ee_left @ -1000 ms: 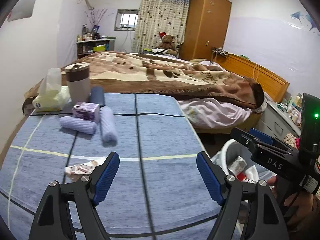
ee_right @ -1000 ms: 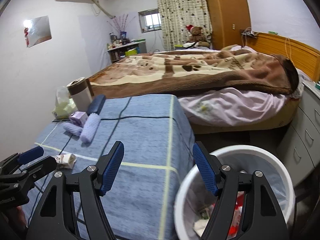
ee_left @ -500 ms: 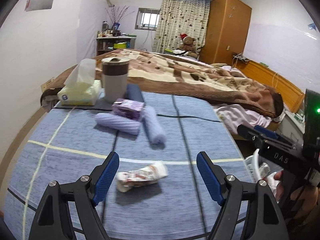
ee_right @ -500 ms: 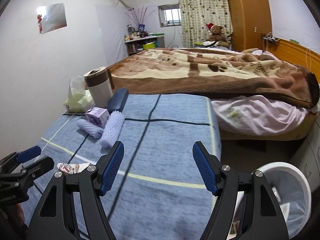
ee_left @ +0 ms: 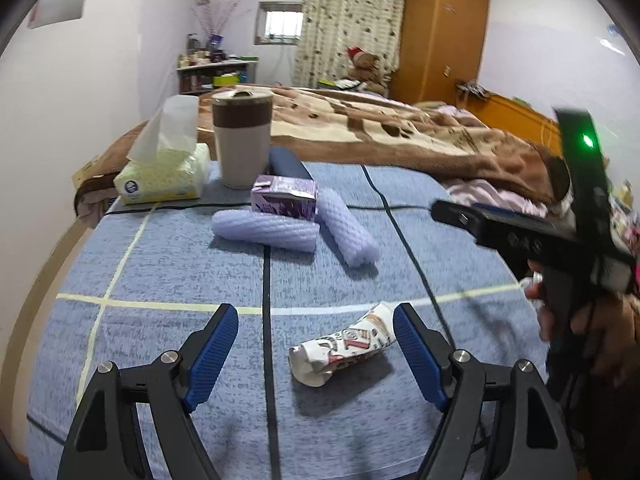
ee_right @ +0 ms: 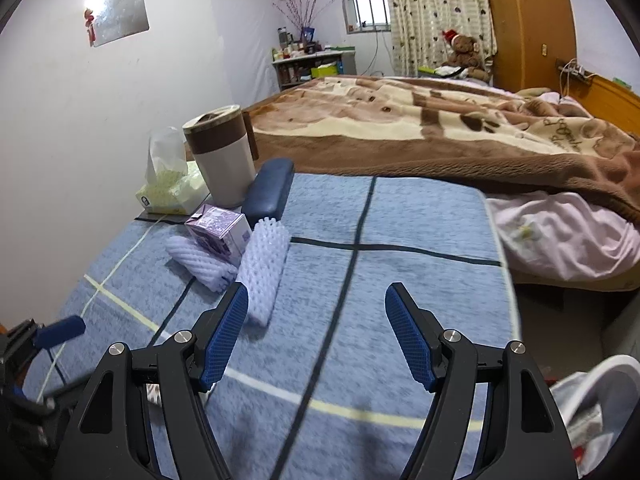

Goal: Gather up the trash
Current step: 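Grasp the printed paper cup with the left tool while the right tool grasps the white foam net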

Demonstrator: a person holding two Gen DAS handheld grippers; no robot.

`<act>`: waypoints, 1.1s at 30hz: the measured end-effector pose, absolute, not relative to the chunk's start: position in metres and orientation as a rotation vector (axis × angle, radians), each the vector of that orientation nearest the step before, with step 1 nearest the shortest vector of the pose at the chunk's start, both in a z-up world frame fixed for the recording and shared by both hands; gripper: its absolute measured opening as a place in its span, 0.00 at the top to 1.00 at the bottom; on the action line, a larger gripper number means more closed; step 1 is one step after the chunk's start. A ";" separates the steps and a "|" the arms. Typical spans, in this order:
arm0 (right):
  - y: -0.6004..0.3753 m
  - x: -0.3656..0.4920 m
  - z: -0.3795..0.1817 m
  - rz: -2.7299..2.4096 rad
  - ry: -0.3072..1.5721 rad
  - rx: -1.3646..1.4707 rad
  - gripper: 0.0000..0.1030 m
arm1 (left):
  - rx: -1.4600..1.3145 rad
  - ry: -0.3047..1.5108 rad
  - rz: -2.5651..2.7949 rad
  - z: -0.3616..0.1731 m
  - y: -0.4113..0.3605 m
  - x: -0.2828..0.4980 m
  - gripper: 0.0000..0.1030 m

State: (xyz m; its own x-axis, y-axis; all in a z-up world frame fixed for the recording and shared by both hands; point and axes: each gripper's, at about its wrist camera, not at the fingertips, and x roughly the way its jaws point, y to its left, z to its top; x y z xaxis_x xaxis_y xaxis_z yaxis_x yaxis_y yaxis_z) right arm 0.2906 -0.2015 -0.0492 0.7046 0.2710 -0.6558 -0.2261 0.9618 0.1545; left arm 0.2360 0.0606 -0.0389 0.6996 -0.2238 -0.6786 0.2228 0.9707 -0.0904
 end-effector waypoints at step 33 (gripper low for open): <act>-0.137 0.355 -0.095 0.380 0.940 -0.064 0.45 | 0.079 0.909 -0.445 -0.087 0.051 0.287 0.37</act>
State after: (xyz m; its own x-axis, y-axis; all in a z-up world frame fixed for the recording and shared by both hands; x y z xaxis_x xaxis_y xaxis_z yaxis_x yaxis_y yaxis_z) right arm 0.3546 -0.1375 -0.0947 0.5284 0.2905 -0.7978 -0.3455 0.9319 0.1105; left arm 0.2873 0.0508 -0.0869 0.5303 -0.3399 -0.7767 0.4056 0.9062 -0.1197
